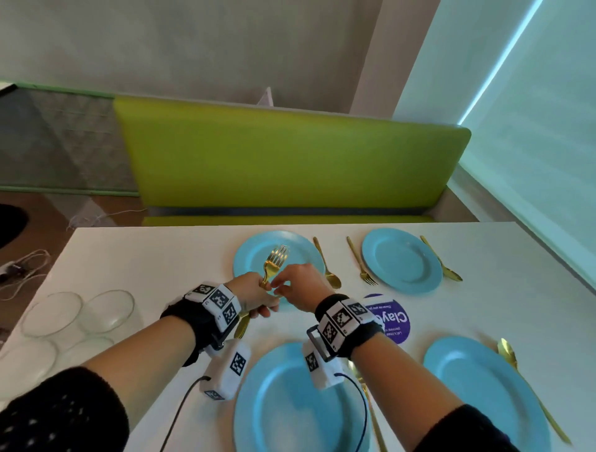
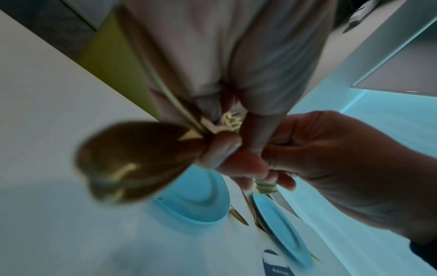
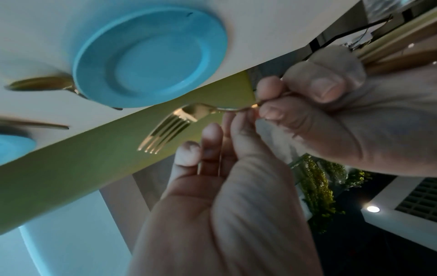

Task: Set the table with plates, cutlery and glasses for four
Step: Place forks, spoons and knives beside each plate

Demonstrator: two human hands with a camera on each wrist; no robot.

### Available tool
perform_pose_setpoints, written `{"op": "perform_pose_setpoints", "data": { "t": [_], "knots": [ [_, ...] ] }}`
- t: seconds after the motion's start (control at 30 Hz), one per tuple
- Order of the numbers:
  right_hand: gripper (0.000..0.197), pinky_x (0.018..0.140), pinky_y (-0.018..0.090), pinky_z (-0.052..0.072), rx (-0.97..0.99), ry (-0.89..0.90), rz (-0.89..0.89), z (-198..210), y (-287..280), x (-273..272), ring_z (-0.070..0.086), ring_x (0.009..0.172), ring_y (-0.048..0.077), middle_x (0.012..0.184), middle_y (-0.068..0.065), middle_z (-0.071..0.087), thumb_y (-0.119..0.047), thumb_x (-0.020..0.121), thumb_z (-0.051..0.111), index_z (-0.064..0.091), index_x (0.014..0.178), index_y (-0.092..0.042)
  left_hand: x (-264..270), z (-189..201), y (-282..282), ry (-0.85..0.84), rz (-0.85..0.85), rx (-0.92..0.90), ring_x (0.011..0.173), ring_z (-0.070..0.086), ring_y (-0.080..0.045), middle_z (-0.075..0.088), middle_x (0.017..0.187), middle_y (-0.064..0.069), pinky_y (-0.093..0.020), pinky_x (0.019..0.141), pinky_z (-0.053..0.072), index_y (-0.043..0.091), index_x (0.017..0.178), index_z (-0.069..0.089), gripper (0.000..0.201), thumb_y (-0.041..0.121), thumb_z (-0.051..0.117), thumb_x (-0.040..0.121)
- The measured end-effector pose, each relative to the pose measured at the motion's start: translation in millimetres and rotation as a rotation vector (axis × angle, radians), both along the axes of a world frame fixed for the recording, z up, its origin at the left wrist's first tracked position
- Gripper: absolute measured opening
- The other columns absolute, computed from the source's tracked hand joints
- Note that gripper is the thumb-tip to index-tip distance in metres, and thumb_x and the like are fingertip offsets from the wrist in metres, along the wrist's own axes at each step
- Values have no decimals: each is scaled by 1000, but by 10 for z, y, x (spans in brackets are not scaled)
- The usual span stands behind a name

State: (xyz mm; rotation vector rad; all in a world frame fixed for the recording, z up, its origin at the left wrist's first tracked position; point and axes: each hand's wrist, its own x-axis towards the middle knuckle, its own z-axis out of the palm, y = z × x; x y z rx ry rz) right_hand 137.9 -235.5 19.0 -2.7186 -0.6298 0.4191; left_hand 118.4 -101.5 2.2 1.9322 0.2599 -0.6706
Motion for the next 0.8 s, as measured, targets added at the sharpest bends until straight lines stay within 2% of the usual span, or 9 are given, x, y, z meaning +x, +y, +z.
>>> {"op": "perform_pose_setpoints", "data": {
  "t": [0.1,0.2,0.27,0.33,0.43,0.5,0.57,0.7,0.8],
  "knots": [
    [26,94,39,48,-52,26,34,90,273,-277,58,111,24,117,2,67,-17,92,51,71,110,-22,-268,117,292,5,-9,-7,44,53,-10,63,65,-6,-18,38,34,6,83,51,12,-3,59,84],
    [28,95,38,48,-62,33,50,160,487,-501,58,108,24,116,3,67,-24,95,48,70,112,-23,-448,230,524,-12,-5,-3,32,50,-5,59,49,-2,-16,35,33,6,76,51,16,-8,57,81],
    [26,92,39,49,-75,22,51,187,606,-606,58,105,23,113,3,67,-25,94,51,70,110,-26,-528,292,651,-14,-4,-8,33,51,-5,60,57,-4,-16,35,33,6,74,52,16,-8,53,82],
    [24,90,38,50,-108,-7,57,202,712,-662,57,105,20,111,1,66,-23,92,54,71,108,-29,-577,315,751,6,-7,-27,44,55,-10,62,68,-7,-17,39,34,5,75,53,15,-7,48,83],
    [21,86,34,50,-100,-57,23,200,835,-670,56,106,20,111,1,63,-21,90,59,73,103,-29,-577,283,866,37,21,-63,57,58,-19,64,75,-12,-21,45,36,1,76,54,16,-5,41,84],
    [19,81,31,48,-76,-64,-27,191,887,-630,56,106,20,111,1,62,-21,90,59,74,100,-27,-501,227,959,53,103,-68,62,59,-25,65,79,-19,-23,48,38,-2,78,52,17,-1,37,86],
    [19,78,29,46,-68,-48,-86,157,902,-544,56,105,20,110,1,62,-19,90,58,74,99,-25,-395,174,1070,56,208,-54,59,58,-26,63,74,-19,-26,49,41,-5,83,50,21,4,32,90],
    [20,93,33,49,-27,44,-229,35,909,-265,58,107,21,111,1,67,-19,90,56,74,99,-23,-194,121,1339,11,400,-12,57,57,-23,57,69,-13,-28,52,42,-2,94,47,18,6,31,95],
    [17,95,33,51,106,132,-392,-99,995,-28,63,101,21,104,3,72,-16,87,62,76,95,-18,-59,103,1540,-21,475,-6,57,56,-20,55,70,-9,-26,51,42,-2,97,47,17,7,32,97]
  ]
}}
